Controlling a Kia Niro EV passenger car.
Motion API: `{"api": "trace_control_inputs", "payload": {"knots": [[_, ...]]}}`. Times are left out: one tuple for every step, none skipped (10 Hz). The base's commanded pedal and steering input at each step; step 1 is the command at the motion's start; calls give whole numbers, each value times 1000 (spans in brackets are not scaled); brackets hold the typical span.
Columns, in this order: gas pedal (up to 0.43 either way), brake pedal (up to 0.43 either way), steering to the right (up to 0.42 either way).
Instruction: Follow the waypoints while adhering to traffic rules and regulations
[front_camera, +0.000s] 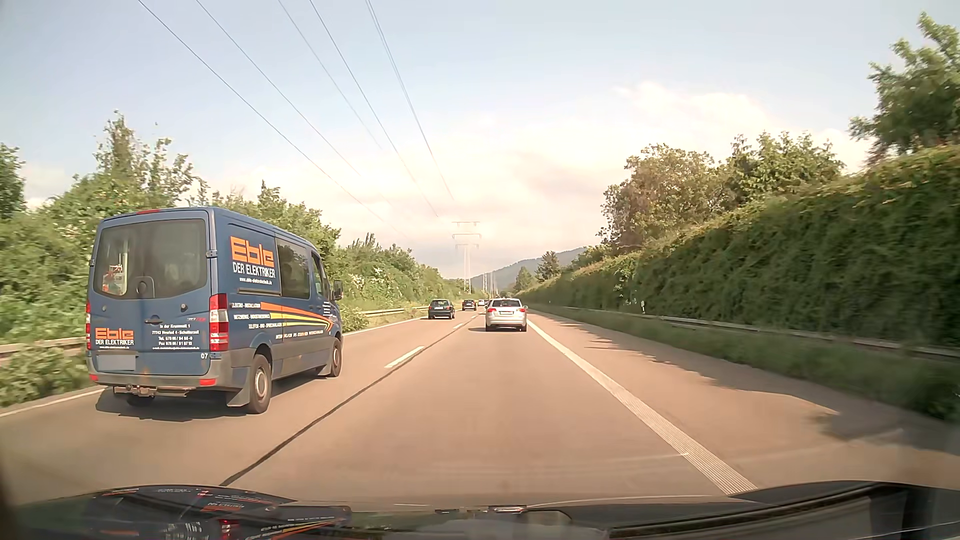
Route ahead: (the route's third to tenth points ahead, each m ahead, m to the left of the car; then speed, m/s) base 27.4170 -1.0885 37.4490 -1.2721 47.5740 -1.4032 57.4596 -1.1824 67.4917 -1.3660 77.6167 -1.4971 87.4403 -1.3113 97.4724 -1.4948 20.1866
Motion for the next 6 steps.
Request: {"api": "trace_control_inputs", "payload": {"knots": [[169,0,0],[169,0,0],[157,0,0],[157,0,0],[157,0,0],[157,0,0]]}}
